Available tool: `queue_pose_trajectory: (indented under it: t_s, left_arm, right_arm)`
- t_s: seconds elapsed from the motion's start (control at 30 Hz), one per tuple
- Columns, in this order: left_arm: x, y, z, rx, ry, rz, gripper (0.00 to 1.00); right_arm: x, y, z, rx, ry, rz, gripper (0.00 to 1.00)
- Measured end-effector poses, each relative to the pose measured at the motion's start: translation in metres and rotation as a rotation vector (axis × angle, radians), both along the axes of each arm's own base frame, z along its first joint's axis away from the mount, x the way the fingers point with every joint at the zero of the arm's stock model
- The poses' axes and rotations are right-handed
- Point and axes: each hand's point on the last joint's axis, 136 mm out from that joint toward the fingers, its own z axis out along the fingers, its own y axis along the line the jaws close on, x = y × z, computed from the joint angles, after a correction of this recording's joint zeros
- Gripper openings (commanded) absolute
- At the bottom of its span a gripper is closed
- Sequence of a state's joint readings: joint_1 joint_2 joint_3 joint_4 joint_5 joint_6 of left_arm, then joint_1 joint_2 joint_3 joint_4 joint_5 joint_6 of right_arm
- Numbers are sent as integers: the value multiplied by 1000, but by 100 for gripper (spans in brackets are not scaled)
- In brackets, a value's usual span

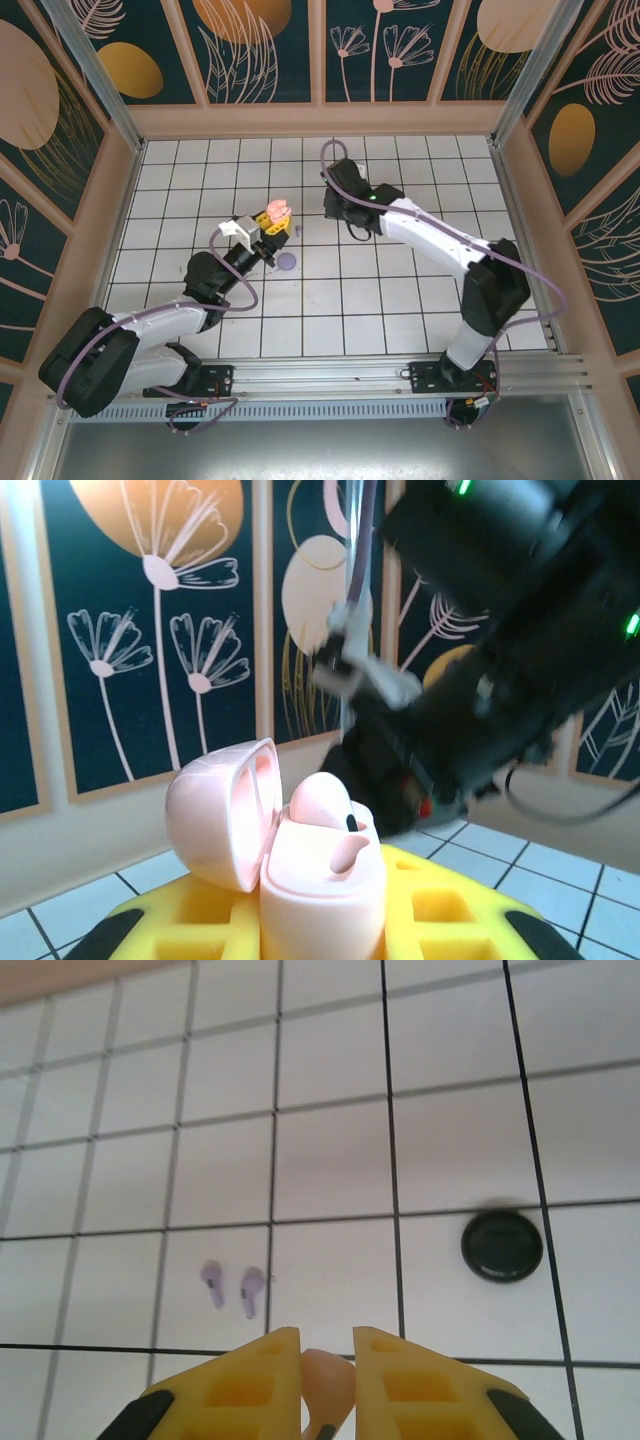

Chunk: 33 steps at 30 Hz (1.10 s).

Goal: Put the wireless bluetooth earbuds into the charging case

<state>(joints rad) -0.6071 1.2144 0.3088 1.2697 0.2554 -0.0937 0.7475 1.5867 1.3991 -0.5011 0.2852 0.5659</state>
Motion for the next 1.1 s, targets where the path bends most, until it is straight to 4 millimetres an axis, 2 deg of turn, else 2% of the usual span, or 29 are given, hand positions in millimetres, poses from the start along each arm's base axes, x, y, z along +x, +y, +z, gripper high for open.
queue_pose_trajectory:
  t_s: [0.17, 0.27, 0.37, 0.47, 0.57, 0.77, 0.97, 1.1]
  left_arm:
    - [-6, -8, -4, 41, -9, -52, 0]
    - [-7, -14, -5, 62, -15, -79, 0]
    - [-6, -21, -9, 83, -8, -111, 0]
    - [-5, -27, -11, 96, -1, -141, 0]
    - [-4, -34, -9, 104, -1, -170, 0]
    - [-2, -45, -5, 116, -4, -222, 0]
    - [-4, -50, -2, 121, -11, -254, 0]
    - [-5, -52, -3, 125, -11, -268, 0]
  right_arm:
    - [-12, -9, 66, 88, -146, 32, 17]
    - [-24, -8, 98, 127, -228, 74, 17]
    - [-40, 0, 122, 153, -298, 138, 17]
    - [-57, 11, 135, 160, -353, 208, 17]
    - [-73, 22, 138, 152, -395, 278, 17]
    - [-96, 41, 128, 102, -435, 394, 17]
    - [-111, 53, 121, 70, -450, 467, 17]
    - [-115, 56, 118, 57, -453, 482, 17]
